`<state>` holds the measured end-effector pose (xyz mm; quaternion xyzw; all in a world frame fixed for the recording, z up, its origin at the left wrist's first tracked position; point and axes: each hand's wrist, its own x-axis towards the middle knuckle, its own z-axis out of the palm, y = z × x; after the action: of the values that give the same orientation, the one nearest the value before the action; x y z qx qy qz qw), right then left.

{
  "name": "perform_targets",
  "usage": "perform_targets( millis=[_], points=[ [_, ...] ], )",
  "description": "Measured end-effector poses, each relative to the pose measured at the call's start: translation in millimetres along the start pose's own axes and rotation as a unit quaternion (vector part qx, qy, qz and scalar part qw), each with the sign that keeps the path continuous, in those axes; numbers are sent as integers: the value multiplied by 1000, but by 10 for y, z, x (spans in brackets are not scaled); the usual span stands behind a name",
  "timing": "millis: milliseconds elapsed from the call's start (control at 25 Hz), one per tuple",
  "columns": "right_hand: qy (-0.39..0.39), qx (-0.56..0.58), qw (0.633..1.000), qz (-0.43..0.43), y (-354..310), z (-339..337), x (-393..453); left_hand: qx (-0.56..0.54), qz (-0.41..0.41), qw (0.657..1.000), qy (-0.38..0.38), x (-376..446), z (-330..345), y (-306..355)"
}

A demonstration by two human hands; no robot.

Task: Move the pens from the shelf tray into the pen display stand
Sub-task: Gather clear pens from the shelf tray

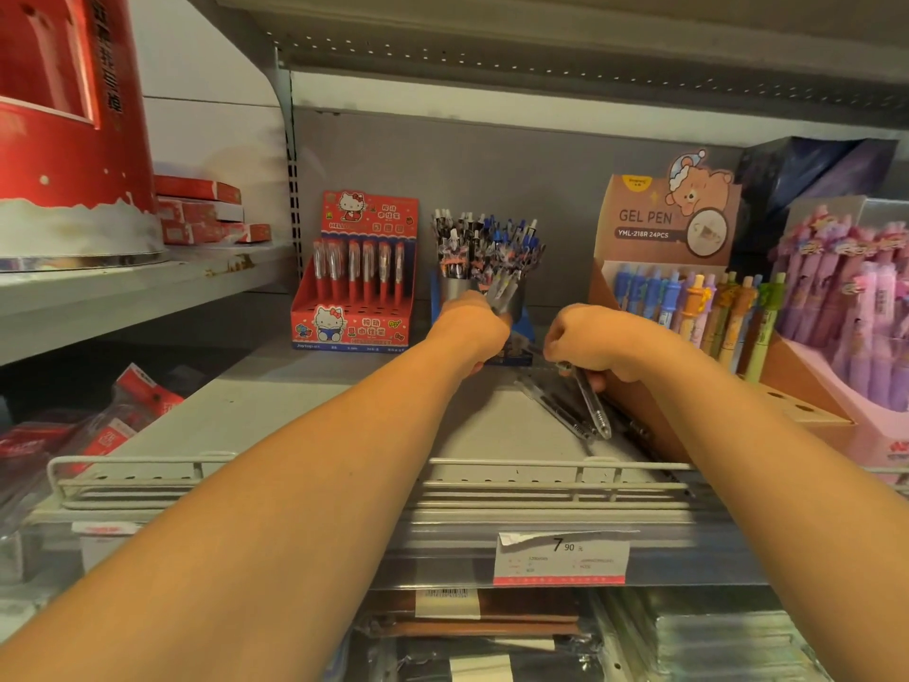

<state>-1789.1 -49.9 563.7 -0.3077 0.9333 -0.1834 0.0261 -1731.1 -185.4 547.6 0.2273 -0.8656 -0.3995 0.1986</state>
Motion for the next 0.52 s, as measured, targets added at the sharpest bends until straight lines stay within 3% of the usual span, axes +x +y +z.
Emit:
perform_targets(
  millis=[160, 360, 520],
  points=[
    [40, 152, 985, -71, -23, -32, -22, -84, 3, 996, 24, 33, -11, 39],
    [39, 223, 961, -156, -111, 12, -70, -227, -37, 971, 57, 77, -54, 62],
    [9, 257, 949, -180, -117, 55, -53, -207, -21, 975, 78, 118, -72, 11]
  ],
)
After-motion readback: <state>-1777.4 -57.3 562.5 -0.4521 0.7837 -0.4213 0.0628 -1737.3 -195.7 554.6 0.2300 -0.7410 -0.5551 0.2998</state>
